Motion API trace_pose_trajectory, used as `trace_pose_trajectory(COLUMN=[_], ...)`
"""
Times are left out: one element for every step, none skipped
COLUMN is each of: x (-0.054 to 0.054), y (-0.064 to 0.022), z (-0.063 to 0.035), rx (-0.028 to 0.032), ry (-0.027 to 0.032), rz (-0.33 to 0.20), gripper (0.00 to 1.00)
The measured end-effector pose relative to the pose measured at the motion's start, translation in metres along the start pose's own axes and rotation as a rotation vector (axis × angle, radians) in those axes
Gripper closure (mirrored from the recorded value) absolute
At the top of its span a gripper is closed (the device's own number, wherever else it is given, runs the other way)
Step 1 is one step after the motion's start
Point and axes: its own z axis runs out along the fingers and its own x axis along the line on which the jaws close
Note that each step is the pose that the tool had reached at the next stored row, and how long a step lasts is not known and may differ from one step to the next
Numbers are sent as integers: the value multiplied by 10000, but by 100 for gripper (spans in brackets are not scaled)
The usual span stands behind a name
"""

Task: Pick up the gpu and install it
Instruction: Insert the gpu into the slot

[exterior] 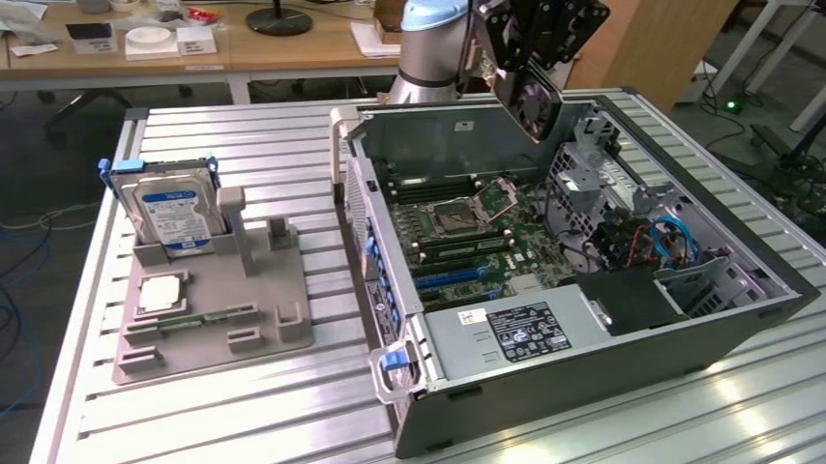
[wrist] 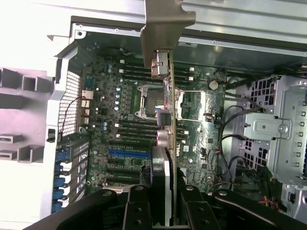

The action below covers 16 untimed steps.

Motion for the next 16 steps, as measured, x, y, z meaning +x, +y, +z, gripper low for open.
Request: trace_pose_trajectory(x=[0,0,0,0,0,0,0,0,0,0,0,0,0,0,0,0], y=[0,0,0,0,0,0,0,0,0,0,0,0,0,0,0,-1], z=[0,0,0,0,0,0,0,0,0,0,0,0,0,0,0,0], rx=[-1,-5,-9,-14,-21,-30,-38,-45,-54,-62,-68,-73,-79,-91,-98,-105], ry=[2,4,5,7,9,10,11,12,14,16,18,20,23,27,30,32], rz=[-37,-78,-118,-162,-203,-243,-284,-329,-374,-418,-462,-516,-571,-682,-737,-791], gripper=[72,72,72,72,72,72,72,72,72,72,72,72,72,72,72,72])
